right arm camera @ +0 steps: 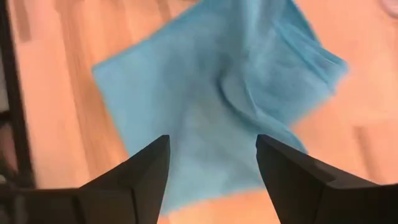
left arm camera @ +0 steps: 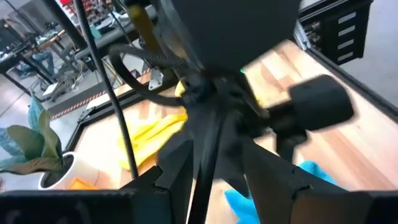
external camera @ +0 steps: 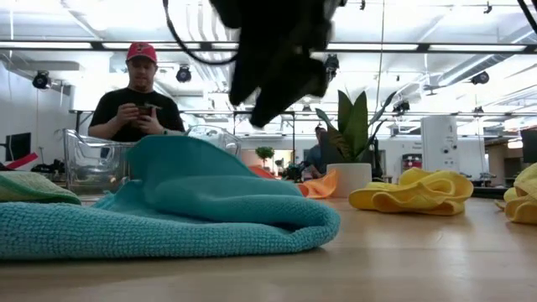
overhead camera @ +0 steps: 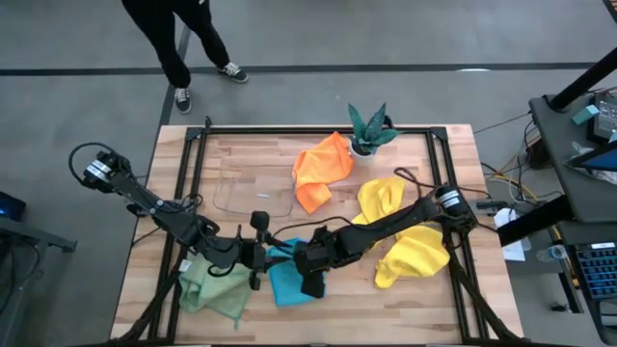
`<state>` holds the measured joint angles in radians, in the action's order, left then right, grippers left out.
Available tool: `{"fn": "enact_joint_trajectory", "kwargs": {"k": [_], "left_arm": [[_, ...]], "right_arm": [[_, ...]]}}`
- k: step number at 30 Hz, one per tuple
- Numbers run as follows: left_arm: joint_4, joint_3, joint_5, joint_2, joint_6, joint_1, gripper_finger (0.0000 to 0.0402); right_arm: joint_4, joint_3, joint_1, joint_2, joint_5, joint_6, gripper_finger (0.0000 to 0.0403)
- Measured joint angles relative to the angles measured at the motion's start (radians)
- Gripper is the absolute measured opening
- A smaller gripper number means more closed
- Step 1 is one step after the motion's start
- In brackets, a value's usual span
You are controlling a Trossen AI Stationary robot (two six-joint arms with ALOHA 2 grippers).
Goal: Fold microfiber towels
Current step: Fold the blue microfiber cloth
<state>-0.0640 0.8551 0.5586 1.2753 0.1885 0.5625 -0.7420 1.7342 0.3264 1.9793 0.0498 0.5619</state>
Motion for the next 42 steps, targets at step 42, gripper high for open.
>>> {"fn": "enact_joint_trajectory", "kwargs": {"k": [42], "left_arm": [[0.112, 0.324, -0.31, 0.675, -0.636, -0.292, 0.018]], "right_arm": [[1.137, -1.263, 0.096, -0.897, 0.234, -0.532, 0.0208]]}}
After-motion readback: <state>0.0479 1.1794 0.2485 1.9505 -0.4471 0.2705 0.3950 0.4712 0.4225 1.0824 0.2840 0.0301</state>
